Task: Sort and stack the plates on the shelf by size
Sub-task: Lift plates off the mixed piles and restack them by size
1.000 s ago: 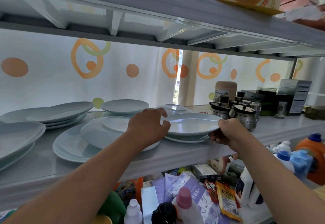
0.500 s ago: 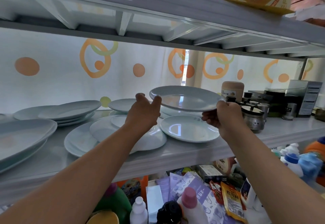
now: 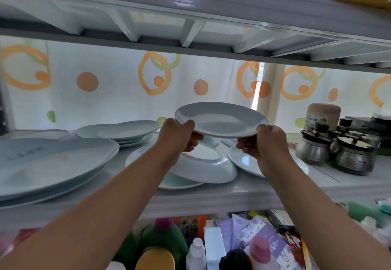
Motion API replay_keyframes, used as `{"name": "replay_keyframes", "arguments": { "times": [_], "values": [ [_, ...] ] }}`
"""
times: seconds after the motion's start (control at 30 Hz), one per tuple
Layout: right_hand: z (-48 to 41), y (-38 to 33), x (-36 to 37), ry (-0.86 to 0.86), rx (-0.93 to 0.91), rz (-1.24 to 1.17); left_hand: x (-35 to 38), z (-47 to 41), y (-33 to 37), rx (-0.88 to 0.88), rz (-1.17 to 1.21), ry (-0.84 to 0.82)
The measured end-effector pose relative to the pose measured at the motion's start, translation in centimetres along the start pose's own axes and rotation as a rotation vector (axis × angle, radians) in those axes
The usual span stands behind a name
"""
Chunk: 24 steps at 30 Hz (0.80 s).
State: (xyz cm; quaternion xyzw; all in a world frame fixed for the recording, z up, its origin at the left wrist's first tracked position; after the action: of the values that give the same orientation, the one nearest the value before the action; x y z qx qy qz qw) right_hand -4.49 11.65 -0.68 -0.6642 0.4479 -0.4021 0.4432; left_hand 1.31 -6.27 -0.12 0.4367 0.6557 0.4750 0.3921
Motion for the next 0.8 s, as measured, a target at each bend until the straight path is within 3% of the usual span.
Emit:
{"name": "replay_keyframes", "arguments": {
  "times": [0.17,0.37,0.8],
  "values": [
    [0.1,0.2,3.8,-0.161,0.074,-0.121,-4.2,0.6,-0.1,-0.042,0.103,0.142],
    [0.4,0.6,7.3,-0.245,0.147,-0.028,-10.3,2.7,0.6,0.002,0.096,0.335],
    [1.9,1.2,15.1,-0.398,0.166,0.009,-21.8,9.1,0.6,-0.069,0.052,0.544]
  ]
}}
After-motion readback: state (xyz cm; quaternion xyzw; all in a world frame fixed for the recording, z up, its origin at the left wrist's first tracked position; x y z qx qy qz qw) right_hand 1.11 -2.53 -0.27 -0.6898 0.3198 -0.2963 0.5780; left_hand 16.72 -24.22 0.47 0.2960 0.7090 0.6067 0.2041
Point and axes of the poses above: each hand's wrist, its own z-axis away from the middle knuckle, its own x-axis out of the palm, y = z × x, the point moved 3 cm from there along -z, towards the middle knuckle, and after that the axes turned 13 degrees about -y, right-handed, at the moved point
